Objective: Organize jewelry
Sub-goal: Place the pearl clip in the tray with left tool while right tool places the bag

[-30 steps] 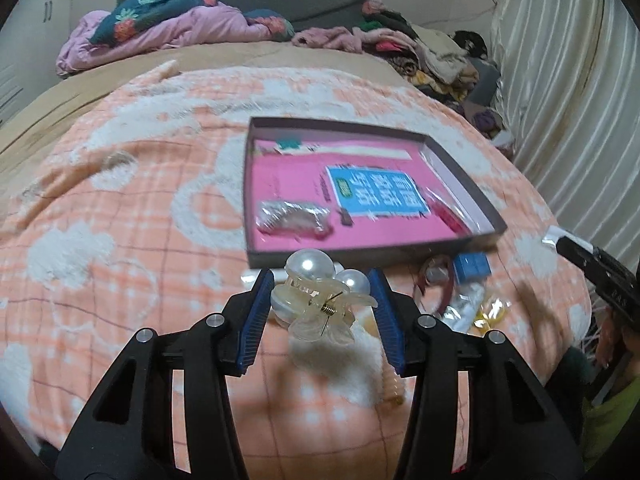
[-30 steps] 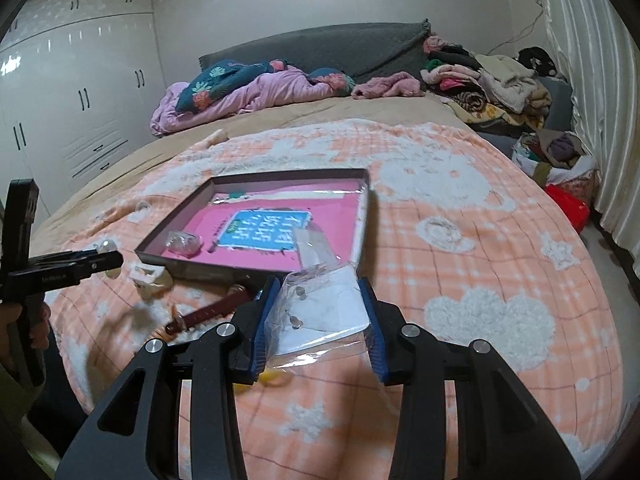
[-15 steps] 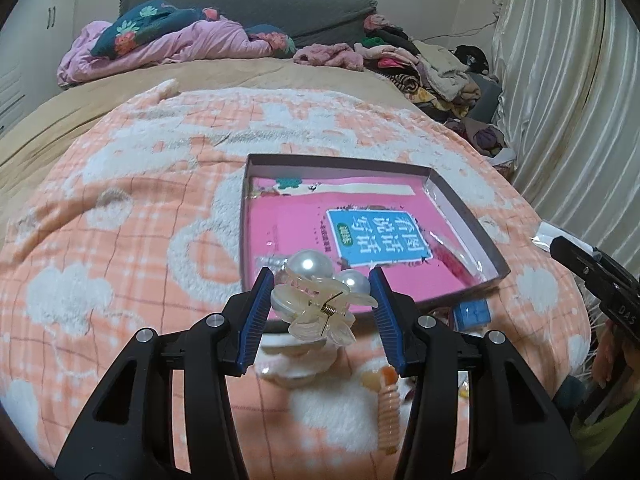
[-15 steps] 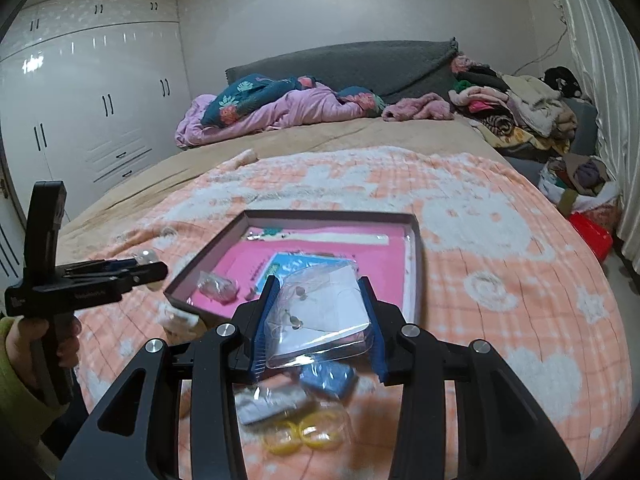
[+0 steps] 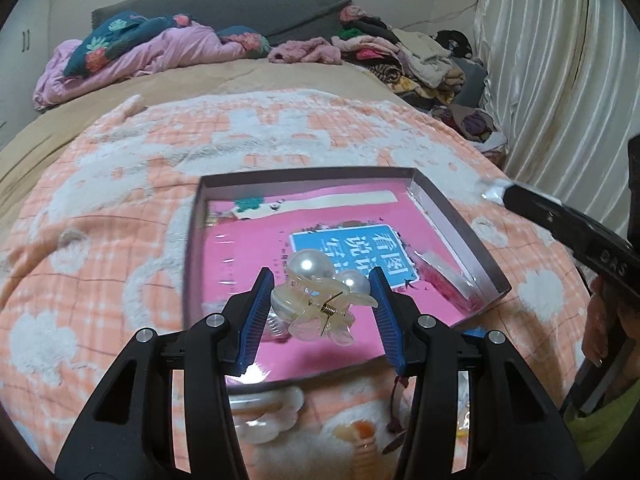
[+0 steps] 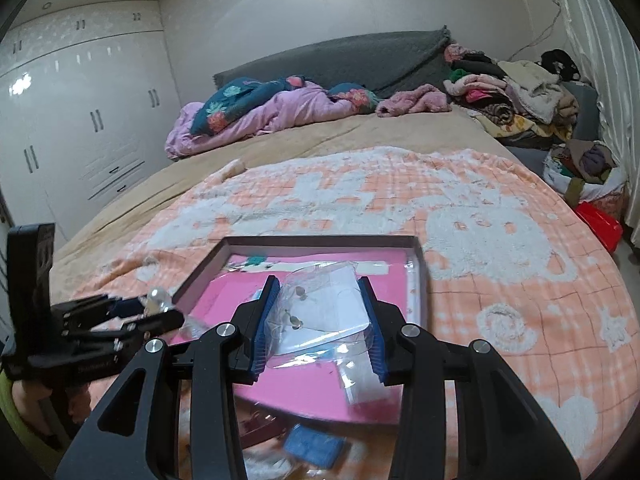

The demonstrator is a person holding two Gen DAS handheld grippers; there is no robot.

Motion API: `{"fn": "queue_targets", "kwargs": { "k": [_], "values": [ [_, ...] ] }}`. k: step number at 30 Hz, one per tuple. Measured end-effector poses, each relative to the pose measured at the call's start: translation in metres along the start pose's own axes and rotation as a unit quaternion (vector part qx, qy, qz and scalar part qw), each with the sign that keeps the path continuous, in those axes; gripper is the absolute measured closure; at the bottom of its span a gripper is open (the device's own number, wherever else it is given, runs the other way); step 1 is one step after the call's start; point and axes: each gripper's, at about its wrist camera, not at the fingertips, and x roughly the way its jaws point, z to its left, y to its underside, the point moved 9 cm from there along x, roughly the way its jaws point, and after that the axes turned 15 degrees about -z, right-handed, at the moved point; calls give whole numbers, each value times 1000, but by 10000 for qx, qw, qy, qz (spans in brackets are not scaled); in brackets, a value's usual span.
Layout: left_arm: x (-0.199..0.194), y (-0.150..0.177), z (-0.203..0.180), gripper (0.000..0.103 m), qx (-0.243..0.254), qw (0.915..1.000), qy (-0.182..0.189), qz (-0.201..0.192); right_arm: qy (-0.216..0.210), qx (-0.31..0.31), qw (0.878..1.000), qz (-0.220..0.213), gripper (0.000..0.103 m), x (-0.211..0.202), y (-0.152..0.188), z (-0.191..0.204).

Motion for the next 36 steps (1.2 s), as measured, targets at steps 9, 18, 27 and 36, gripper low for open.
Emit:
{"fn": "queue_targets", "kwargs": {
  "k": [9, 18, 27, 36],
  "values": [
    [32, 24, -17, 62, 115, 9992, 79, 365, 162, 288, 9990, 289, 65, 28, 32, -24],
    [45, 35, -19, 62, 155, 9984, -23, 543, 156, 309, 9984, 451, 62, 42, 53, -27],
    [39, 28, -15, 48, 124, 9988, -197, 423, 97, 556, 9980, 293, 40, 31, 44, -37],
    [16, 8, -15, 25, 12, 9994, -308, 130, 121, 562, 9983, 2, 22, 12, 23, -37]
  ]
}}
